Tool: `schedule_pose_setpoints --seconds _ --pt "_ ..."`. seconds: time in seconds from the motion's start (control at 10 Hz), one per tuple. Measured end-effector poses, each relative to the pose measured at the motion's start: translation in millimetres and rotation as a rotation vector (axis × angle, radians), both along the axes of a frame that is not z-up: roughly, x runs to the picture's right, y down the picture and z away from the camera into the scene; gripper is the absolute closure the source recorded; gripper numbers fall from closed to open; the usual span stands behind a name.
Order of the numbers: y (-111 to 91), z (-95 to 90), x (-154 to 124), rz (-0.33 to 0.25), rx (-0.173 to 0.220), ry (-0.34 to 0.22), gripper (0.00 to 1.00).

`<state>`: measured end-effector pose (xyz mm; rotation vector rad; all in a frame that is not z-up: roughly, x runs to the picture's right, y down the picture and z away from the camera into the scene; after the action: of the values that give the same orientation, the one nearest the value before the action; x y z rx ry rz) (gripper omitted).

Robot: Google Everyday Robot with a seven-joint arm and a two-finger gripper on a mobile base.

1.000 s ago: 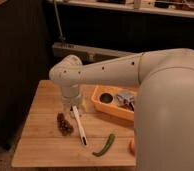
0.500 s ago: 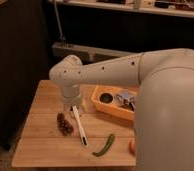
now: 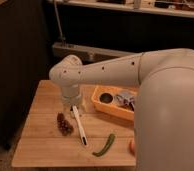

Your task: Place pepper in table surface

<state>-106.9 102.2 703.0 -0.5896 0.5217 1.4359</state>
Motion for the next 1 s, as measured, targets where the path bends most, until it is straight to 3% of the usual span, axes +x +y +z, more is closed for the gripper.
schedule_pose_setpoints --seconds 0.2,0.4,0.8,1.0 --pt "2.1 3.0 3.7 0.018 -0.01 0.012 0.35" --pt "13.6 21.6 25.9 0.075 -0.033 0.041 0.35" --pt "80.4 90.7 89.6 0.236 -0.089 0.121 0.35" --pt "112.2 111.4 115.4 0.32 -0.115 0.148 0.35"
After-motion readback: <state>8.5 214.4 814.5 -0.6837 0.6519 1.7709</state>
